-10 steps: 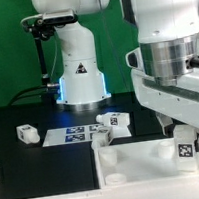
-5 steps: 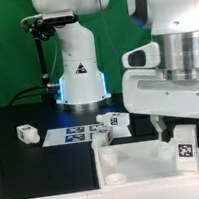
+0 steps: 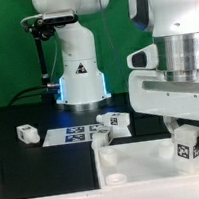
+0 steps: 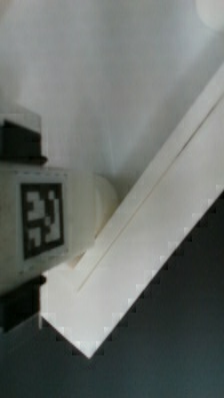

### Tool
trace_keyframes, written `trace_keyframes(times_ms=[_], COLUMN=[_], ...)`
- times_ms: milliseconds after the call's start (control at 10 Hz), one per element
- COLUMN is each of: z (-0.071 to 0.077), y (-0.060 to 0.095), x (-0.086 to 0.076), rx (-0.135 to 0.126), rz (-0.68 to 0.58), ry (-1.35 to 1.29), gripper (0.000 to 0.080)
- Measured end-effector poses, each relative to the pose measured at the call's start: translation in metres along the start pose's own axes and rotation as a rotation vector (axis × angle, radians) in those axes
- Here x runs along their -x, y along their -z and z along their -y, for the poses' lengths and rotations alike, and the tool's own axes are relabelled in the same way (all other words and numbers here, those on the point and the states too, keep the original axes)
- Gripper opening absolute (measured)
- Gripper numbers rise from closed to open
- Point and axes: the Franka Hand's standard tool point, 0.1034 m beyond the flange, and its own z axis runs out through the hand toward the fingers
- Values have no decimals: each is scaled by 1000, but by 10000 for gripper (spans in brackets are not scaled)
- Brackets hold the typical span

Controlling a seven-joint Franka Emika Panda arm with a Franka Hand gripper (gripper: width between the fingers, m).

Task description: Assemble one leg

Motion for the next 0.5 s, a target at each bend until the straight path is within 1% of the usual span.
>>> trace_keyframes(times_ms=[200, 300, 400, 500], z=[-1, -5, -5, -1], y=[0, 0, 0, 0], x=[-1, -5, -7, -6], rx=[2, 10, -9, -32], rz=[9, 28, 54, 75], ry=[-165, -302, -475, -647], gripper=[285, 285, 285, 285])
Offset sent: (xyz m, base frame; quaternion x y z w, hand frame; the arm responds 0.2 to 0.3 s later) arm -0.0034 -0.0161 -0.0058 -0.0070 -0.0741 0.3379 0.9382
